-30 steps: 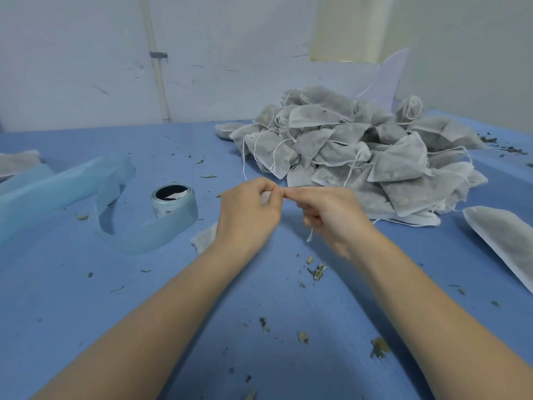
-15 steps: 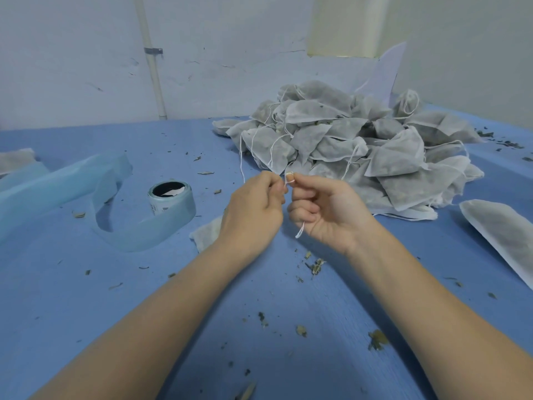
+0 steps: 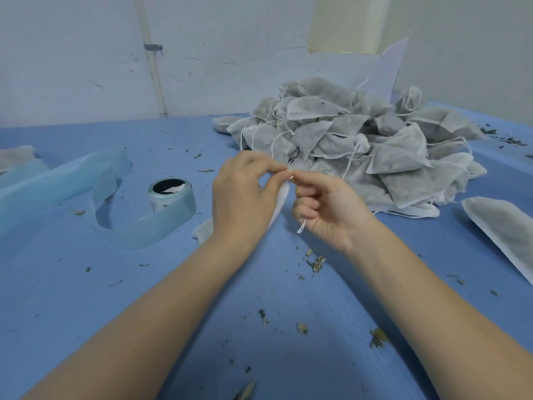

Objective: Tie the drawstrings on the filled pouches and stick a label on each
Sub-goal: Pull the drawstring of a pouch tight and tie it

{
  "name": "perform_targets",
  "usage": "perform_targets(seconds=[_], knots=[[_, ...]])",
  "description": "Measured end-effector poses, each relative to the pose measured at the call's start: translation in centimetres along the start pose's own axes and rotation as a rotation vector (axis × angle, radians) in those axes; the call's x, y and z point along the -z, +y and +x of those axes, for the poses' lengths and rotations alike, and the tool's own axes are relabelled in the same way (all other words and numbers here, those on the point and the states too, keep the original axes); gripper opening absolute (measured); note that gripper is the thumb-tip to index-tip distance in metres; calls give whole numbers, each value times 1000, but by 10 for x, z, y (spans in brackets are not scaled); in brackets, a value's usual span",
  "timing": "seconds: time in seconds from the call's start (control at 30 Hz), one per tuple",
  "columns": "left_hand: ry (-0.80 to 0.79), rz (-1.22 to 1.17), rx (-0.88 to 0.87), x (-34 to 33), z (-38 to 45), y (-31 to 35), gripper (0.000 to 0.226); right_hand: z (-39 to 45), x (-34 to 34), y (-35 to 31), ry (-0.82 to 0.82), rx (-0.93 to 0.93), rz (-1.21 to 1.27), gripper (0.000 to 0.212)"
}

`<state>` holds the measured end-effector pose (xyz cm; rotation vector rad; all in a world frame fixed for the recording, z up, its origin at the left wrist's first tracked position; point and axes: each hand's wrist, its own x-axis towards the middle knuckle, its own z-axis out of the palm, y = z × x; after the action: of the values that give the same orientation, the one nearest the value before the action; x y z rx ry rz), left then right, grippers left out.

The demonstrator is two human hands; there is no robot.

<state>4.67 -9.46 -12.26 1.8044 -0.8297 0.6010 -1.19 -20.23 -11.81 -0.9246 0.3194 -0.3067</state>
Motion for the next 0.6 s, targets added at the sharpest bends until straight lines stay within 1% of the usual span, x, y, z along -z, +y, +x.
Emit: perform_targets(seconds=[0.13, 0.17, 0.2, 0.23, 0.3, 0.37, 0.43, 0.5, 0.53, 0.6], knots=[[98, 274, -223, 2, -2, -1, 7, -1, 3, 3, 119, 265, -419, 18], [114, 302, -261, 2, -3, -2, 6, -1, 4, 3, 130, 311, -507, 18], [97, 308, -247, 1, -4, -2, 7, -2, 4, 3, 135, 343, -557, 17], [46, 298, -170, 1, -4, -1, 9, -2, 4, 2, 136, 369, -573, 14], [-67, 224, 53, 2, -3, 1, 11, -3, 4, 3, 110, 399, -555, 12], [-92, 123, 189, 0, 0, 3, 9, -3, 2, 5, 95, 411, -587, 11], [-107, 66, 257, 0, 2, 7, 15, -3, -3, 9, 53, 419, -548, 13], [-136, 53, 300, -1, 4, 12, 23, -2, -7, 12, 18, 402, -432, 14], [-144, 40, 317, 0, 5, 14, 25, -1, -9, 12, 37, 398, -404, 14], [-139, -5, 348, 0, 8, 15, 22, 0, -9, 11, 98, 411, -430, 17]])
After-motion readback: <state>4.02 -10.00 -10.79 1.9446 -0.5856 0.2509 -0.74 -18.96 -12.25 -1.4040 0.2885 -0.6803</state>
